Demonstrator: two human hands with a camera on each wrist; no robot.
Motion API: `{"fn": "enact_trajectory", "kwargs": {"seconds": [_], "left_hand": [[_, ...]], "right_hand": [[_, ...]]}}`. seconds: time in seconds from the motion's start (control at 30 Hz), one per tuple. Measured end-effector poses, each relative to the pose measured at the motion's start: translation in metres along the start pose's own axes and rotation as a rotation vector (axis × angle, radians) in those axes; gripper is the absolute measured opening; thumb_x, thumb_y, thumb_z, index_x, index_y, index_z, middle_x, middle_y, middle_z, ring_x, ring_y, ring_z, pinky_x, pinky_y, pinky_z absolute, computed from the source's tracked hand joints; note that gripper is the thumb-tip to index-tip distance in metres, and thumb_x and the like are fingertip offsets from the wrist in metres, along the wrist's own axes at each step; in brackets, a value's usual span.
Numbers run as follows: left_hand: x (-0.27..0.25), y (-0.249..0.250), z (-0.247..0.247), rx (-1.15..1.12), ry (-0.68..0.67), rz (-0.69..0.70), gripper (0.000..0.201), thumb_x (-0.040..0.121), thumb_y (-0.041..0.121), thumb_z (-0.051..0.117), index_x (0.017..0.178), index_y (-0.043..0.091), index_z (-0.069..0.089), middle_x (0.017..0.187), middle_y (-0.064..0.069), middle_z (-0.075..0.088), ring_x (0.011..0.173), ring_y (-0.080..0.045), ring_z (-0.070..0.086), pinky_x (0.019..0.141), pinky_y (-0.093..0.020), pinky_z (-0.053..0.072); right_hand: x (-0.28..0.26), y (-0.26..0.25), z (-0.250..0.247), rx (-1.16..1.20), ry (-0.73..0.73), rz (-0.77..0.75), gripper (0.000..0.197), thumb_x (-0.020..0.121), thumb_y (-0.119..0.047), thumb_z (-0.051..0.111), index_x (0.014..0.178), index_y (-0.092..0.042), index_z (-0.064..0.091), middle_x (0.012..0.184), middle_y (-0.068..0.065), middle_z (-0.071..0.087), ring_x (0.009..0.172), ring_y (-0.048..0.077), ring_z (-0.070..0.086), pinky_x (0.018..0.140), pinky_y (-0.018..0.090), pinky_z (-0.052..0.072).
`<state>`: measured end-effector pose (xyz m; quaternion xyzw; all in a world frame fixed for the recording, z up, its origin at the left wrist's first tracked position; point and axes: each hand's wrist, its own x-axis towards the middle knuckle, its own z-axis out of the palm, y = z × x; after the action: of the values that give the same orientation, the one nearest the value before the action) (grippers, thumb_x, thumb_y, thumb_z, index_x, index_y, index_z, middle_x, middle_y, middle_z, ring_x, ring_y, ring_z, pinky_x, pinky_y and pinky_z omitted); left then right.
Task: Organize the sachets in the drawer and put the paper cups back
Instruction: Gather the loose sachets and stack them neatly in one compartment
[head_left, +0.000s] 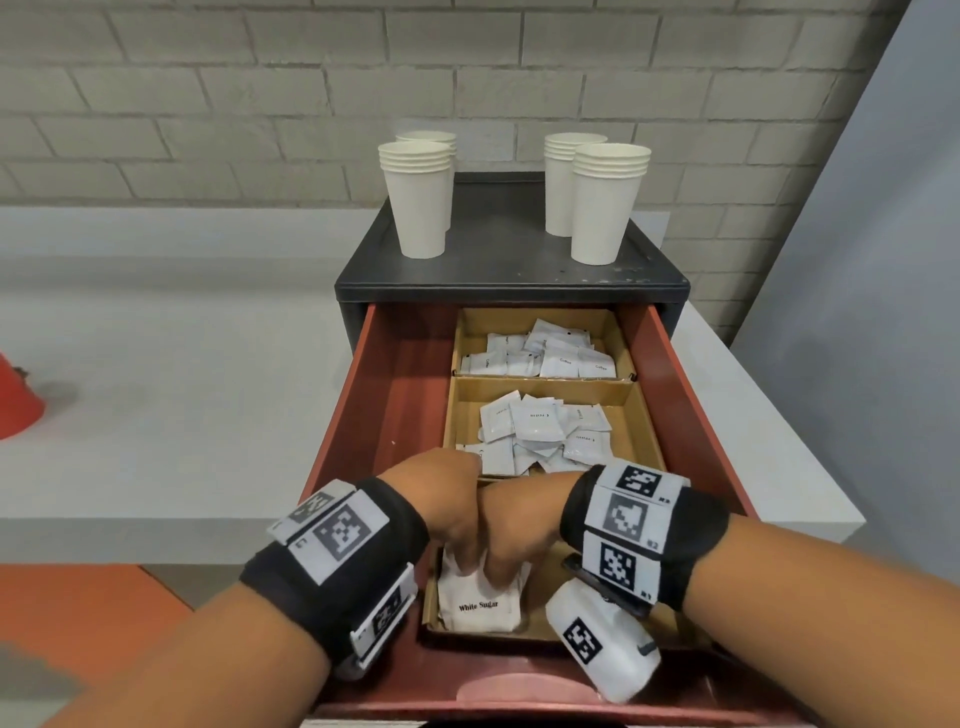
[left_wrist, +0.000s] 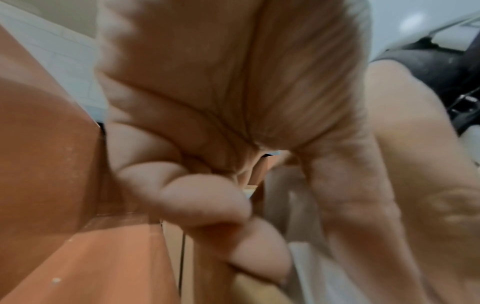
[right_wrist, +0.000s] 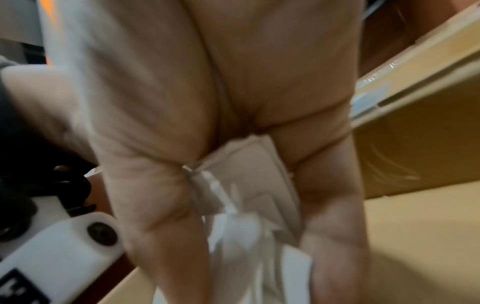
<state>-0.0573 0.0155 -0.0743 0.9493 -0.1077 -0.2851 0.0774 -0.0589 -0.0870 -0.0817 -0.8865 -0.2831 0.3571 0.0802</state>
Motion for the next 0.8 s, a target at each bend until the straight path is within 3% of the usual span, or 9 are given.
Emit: {"fn": "enact_trajectory", "kwargs": {"seconds": [0.1,0.2,0.33,0.43,0.53,0.67,0.8], "left_hand": [[-0.001,-0.001,0.002,0.002,-0.002,-0.003,0.065,0.06,0.014,0.085,0.117,0.016,0.054,0.113,-0.003,0.063,0.099,-0.022,0.062,0.084,-0.033,0.053],[-0.002,-0.001,0.002,0.014,0.008,-0.005,0.068,0.061,0.015,0.085,0.12,0.017,0.052,0.117,-0.003,0.061,0.102,-0.022,0.06,0.086,-0.034,0.053],[-0.003,-0.002,0.001,0.007,-0.005,-0.024,0.072,0.063,0.015,0.084,0.126,0.016,0.049,0.121,-0.003,0.058,0.105,-0.022,0.058,0.088,-0.033,0.052],[-0.003,-0.001,0.0,-0.002,0.003,-0.026,0.082,0.064,0.016,0.084,0.135,0.018,0.043,0.129,-0.003,0.054,0.113,-0.023,0.055,0.092,-0.034,0.05],[-0.002,-0.004,-0.001,-0.03,0.082,-0.025,0.092,0.065,0.014,0.084,0.142,0.019,0.035,0.136,-0.004,0.05,0.12,-0.023,0.051,0.091,-0.027,0.047],[-0.002,-0.008,-0.004,-0.086,0.131,-0.065,0.08,0.067,0.01,0.082,0.135,0.02,0.041,0.131,-0.003,0.051,0.112,-0.022,0.052,0.078,-0.024,0.044],[-0.002,-0.006,-0.003,-0.048,0.095,-0.105,0.06,0.07,0.009,0.079,0.121,0.012,0.048,0.119,-0.006,0.057,0.105,-0.024,0.056,0.075,-0.028,0.046]], "right_hand": [[0.0,0.002,-0.002,-0.032,0.031,0.022,0.031,0.081,-0.011,0.067,0.11,-0.002,0.062,0.073,0.001,0.052,0.057,0.011,0.044,0.045,0.018,0.037],[-0.001,0.008,-0.004,-0.078,0.056,0.088,0.015,0.078,-0.015,0.069,0.085,-0.004,0.061,0.069,0.003,0.052,0.06,0.016,0.047,0.047,0.022,0.035],[-0.003,0.019,-0.007,-0.069,0.046,0.166,0.023,0.074,-0.03,0.075,0.072,-0.014,0.058,0.061,-0.003,0.053,0.057,0.013,0.048,0.049,0.022,0.036],[-0.003,0.023,-0.003,0.024,-0.025,0.202,0.028,0.072,-0.034,0.077,0.08,-0.014,0.06,0.059,-0.004,0.058,0.056,0.013,0.052,0.051,0.021,0.04],[0.0,0.02,-0.001,0.017,0.023,0.182,0.021,0.075,-0.023,0.075,0.078,-0.015,0.055,0.066,0.0,0.058,0.059,0.015,0.052,0.051,0.023,0.041],[0.001,0.019,-0.006,-0.034,0.211,0.154,0.009,0.077,-0.011,0.066,0.072,-0.007,0.059,0.063,0.004,0.053,0.057,0.016,0.047,0.048,0.022,0.036],[-0.004,0.026,-0.014,-0.02,0.279,0.187,0.019,0.079,-0.012,0.062,0.09,0.001,0.072,0.078,0.012,0.068,0.07,0.019,0.057,0.062,0.027,0.048]]}}
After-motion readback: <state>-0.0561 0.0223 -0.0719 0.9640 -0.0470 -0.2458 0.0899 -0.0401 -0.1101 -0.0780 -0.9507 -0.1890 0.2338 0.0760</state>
